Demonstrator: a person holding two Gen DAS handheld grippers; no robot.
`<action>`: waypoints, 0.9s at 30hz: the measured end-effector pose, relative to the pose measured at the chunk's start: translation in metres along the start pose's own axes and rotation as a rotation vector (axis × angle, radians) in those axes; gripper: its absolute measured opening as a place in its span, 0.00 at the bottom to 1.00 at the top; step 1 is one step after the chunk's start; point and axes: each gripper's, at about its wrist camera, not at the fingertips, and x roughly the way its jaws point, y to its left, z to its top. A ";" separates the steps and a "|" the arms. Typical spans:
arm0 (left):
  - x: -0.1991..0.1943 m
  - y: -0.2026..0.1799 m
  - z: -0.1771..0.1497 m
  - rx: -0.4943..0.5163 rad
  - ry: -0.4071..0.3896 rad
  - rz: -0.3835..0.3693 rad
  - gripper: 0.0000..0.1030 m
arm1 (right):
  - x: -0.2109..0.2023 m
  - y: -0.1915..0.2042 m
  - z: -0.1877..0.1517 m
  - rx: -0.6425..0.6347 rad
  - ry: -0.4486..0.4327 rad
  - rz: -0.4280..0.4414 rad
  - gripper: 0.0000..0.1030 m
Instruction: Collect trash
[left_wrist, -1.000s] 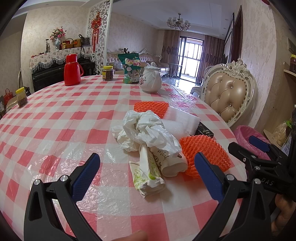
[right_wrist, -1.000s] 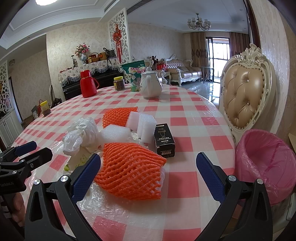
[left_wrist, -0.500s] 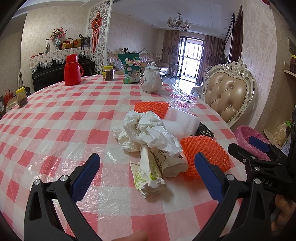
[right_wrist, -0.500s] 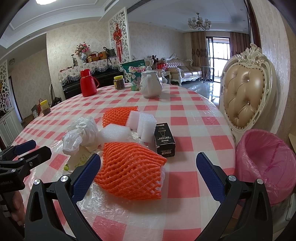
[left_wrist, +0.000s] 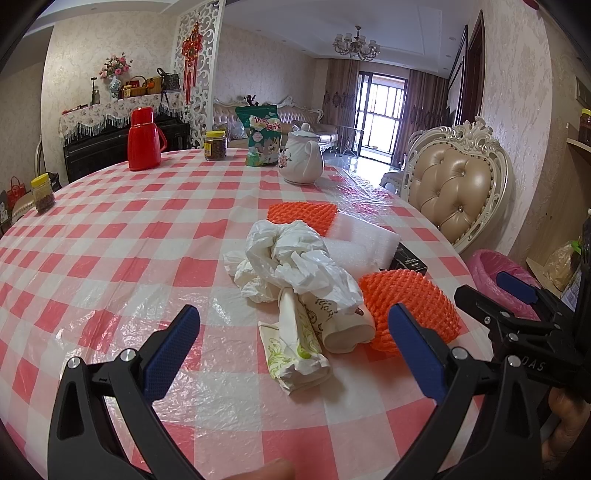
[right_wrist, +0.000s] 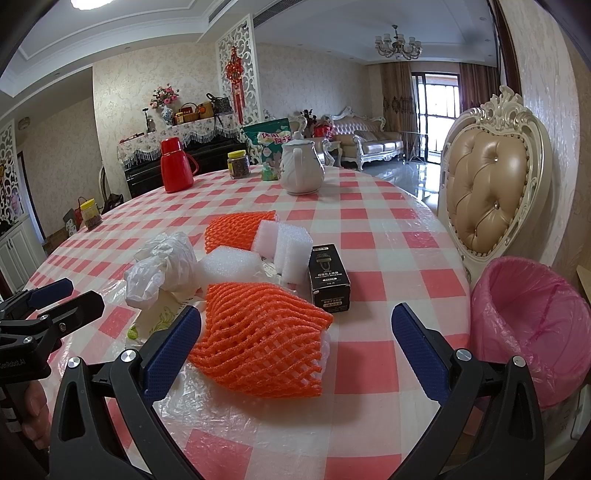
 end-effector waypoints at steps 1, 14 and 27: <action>0.000 0.000 0.000 0.000 -0.001 0.000 0.96 | 0.000 0.000 0.000 0.001 0.001 0.000 0.94; 0.000 0.000 0.000 0.001 0.000 0.000 0.96 | 0.000 0.000 0.000 0.001 0.002 -0.003 0.94; 0.000 0.000 0.000 0.000 0.002 0.000 0.96 | 0.001 -0.001 0.000 0.010 -0.020 0.047 0.94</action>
